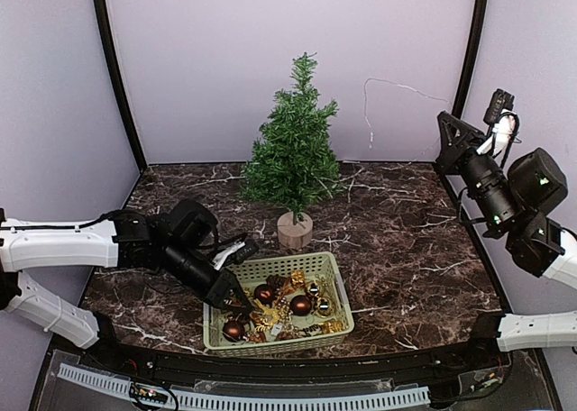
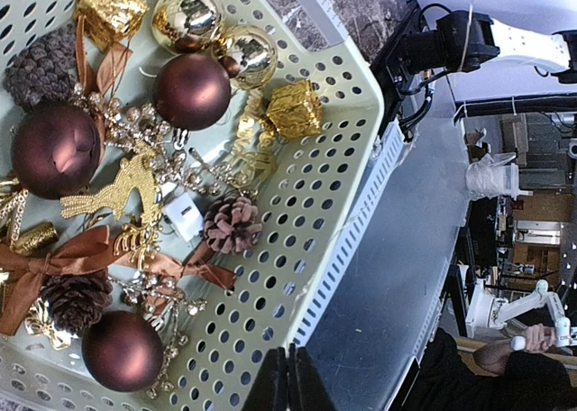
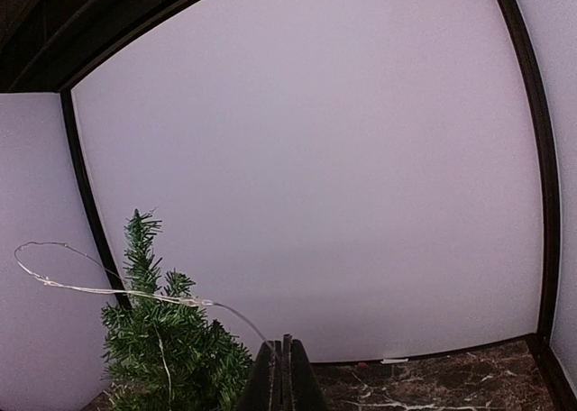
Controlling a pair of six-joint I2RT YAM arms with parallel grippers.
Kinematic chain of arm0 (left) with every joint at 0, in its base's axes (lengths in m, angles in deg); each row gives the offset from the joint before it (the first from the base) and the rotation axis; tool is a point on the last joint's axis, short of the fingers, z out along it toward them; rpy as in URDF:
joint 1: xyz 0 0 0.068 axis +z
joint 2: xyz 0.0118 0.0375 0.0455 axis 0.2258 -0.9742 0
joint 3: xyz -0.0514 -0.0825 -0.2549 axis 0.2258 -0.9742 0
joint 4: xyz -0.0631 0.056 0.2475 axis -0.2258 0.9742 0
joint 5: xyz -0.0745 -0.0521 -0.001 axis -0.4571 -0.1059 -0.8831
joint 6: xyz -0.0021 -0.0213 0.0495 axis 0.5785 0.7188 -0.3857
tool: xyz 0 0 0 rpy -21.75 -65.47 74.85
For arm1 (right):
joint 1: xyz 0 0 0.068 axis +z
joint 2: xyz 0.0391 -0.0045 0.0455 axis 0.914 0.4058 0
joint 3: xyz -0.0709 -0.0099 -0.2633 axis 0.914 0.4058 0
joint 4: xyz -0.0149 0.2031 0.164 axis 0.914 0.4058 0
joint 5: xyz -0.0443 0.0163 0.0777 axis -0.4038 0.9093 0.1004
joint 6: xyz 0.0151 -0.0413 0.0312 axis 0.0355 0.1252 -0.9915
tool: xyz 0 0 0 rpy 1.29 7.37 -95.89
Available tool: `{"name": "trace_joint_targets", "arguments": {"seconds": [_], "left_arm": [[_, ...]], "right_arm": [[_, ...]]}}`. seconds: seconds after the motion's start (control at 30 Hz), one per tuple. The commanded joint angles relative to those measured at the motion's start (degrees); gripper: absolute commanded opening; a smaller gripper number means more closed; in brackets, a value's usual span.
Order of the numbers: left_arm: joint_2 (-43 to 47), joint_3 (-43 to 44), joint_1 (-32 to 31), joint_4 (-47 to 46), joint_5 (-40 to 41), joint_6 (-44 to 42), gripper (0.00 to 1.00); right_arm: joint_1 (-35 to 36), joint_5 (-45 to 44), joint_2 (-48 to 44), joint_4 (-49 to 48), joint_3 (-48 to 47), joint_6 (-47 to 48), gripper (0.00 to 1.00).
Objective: Decorate the small christmas tree
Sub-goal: Pass from the right arm to the left
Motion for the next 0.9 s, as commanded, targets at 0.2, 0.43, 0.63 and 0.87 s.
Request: {"name": "trace_joint_targets", "arguments": {"seconds": [0.2, 0.43, 0.63, 0.87], "left_arm": [[5.8, 3.49, -0.3, -2.03, 3.89, 1.32, 0.03], [5.59, 9.53, -0.3, -2.09, 6.47, -2.73, 0.03], [4.09, 15.92, -0.17, -1.57, 7.16, -7.01, 0.02], [2.05, 22.49, 0.67, -1.83, 5.57, -11.01, 0.02]], "right_arm": [[-0.3, -19.74, -0.04, 9.19, 4.99, -7.06, 0.0], [-3.84, -24.16, -1.7, 29.66, 12.87, -33.45, 0.0], [-4.3, -21.78, -3.94, 42.64, 15.65, -49.08, 0.0], [-4.57, -15.52, -3.8, 55.41, 11.4, -55.59, 0.42]]}}
